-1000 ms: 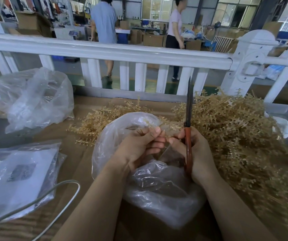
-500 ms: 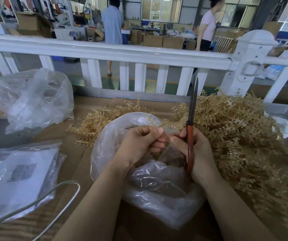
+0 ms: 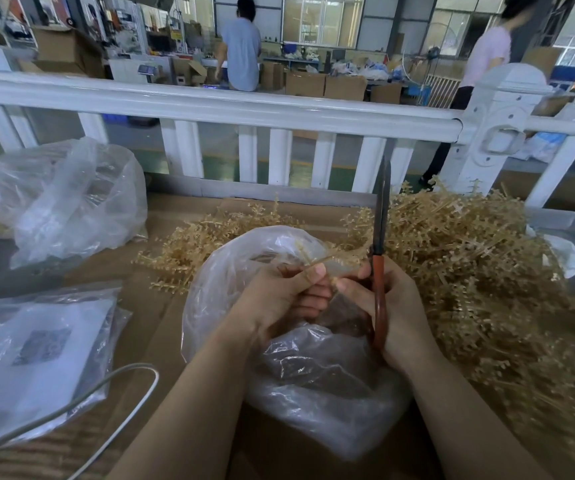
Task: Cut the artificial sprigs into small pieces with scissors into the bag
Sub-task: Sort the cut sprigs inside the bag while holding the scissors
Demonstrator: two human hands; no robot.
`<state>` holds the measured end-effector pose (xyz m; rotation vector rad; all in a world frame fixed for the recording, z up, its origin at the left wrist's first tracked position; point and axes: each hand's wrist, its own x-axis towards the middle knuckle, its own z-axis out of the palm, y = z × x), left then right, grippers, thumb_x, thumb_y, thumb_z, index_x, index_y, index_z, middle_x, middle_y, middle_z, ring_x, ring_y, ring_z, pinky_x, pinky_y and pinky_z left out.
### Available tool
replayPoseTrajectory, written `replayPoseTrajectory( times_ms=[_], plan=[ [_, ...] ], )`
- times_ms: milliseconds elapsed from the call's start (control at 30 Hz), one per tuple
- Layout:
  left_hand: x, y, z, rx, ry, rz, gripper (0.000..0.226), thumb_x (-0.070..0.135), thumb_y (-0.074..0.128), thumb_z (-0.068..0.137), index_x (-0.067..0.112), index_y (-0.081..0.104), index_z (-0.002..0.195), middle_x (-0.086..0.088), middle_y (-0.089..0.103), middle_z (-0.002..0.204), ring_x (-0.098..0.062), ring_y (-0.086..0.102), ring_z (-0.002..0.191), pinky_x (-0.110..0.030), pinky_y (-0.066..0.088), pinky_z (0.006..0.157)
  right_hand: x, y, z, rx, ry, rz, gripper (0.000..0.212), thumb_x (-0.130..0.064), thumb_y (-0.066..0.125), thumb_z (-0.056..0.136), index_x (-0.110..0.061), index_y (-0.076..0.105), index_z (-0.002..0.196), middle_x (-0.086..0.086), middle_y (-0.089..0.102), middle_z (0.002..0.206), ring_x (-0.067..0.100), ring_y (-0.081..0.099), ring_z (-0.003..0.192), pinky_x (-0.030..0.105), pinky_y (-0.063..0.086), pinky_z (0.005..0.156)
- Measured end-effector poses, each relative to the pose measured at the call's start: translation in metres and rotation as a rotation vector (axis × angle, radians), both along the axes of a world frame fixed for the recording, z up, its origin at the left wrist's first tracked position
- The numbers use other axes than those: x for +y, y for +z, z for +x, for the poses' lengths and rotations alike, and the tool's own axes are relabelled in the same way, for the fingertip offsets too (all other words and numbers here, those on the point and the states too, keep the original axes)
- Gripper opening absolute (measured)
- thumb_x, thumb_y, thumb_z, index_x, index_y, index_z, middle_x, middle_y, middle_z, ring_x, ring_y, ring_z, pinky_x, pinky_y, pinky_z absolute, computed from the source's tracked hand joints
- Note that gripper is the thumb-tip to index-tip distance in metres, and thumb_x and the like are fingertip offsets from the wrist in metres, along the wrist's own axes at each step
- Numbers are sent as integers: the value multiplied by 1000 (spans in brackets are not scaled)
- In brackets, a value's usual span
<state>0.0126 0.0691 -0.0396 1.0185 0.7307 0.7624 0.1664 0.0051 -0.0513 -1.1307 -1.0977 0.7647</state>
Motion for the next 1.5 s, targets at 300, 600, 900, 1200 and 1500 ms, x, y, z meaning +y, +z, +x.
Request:
replayPoseTrajectory(
  times_ms=[300,600,900,1200,1500],
  plan=[
    [-1,3,-5,-90,-39,22,19,28,70,74,11,78,71,-7,73,71,-9,67,55,-17,54,50,1,2,3,190,149,-16,23,-11,79,68,-28,63,71,9,72,84,28,65,81,38,55,75],
    [-1,3,-8,-99,-48,175,18,24,82,58,18,80,75,-5,74,73,-9,70,63,-18,56,58,1,2,6,183,144,-14,26,-9,81,70,-28,63,71,3,66,74,20,62,67,27,55,61],
    [-2,3,-9,-127,-55,174,17,19,79,65,12,80,81,-8,75,77,-11,71,66,-19,57,61,-1,4,6,191,182,-2,27,-12,83,70,-30,64,71,6,74,85,20,71,76,29,58,67],
    [-2,2,-8,-153,-68,143,10,14,73,72,11,79,80,-6,75,76,-10,70,66,-20,57,62,-5,10,3,231,204,3,26,-9,79,68,-31,66,68,7,75,86,19,72,77,26,59,68],
    [-2,4,-6,-149,-72,170,13,17,76,70,11,79,81,-6,74,76,-10,70,65,-19,57,63,-6,12,3,236,201,8,26,-8,78,67,-31,66,68,10,75,87,21,73,79,28,60,71]
  ],
)
